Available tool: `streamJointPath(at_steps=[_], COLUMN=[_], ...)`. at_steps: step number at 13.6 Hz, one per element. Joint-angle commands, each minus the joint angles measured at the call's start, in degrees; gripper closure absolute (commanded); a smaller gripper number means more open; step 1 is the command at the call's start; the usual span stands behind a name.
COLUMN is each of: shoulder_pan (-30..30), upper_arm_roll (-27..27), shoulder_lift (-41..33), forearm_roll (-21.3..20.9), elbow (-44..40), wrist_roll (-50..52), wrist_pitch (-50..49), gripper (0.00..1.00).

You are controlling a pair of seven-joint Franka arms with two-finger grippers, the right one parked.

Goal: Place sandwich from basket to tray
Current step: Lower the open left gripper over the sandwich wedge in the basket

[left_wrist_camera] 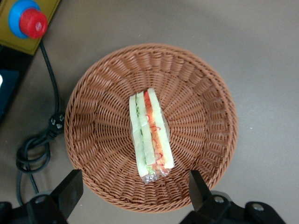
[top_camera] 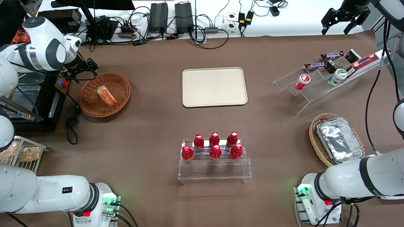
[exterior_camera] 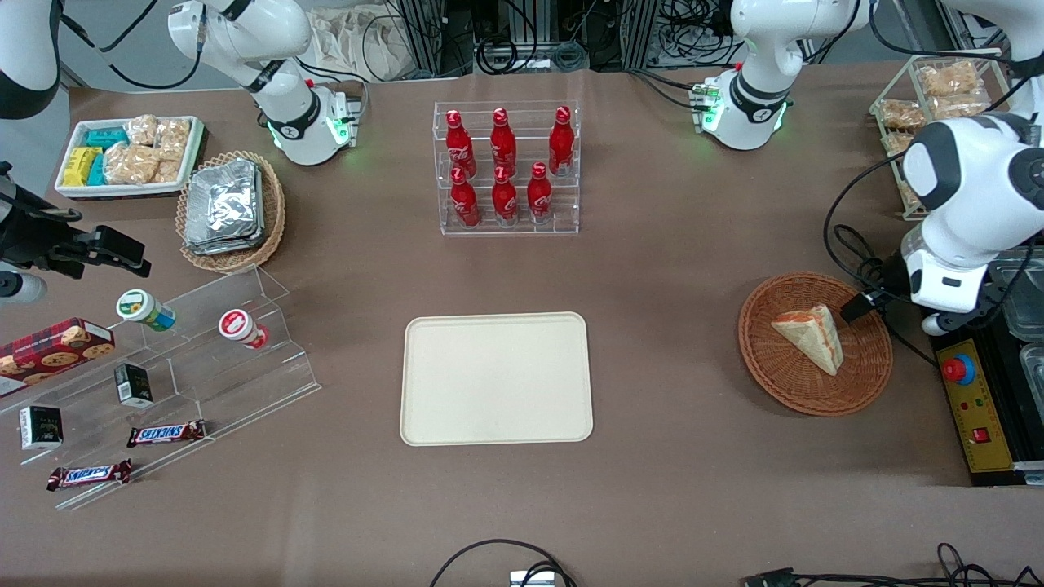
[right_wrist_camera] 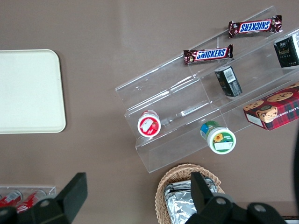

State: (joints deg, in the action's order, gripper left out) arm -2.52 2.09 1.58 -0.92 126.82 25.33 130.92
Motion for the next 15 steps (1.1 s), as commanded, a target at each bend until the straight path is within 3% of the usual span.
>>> streamJointPath(at_steps=[1, 15], shoulder_pan=[0.2, 2.4], upper_arm_roll=[0.1, -0.3], shoulder_lift=[1.3, 10.7], forearm_roll=[0.5, 0.5], elbow=[0.9, 2.5], wrist_roll=[2.2, 11.8], wrist_pitch=[1.7, 11.1], gripper=[0.00, 0.00])
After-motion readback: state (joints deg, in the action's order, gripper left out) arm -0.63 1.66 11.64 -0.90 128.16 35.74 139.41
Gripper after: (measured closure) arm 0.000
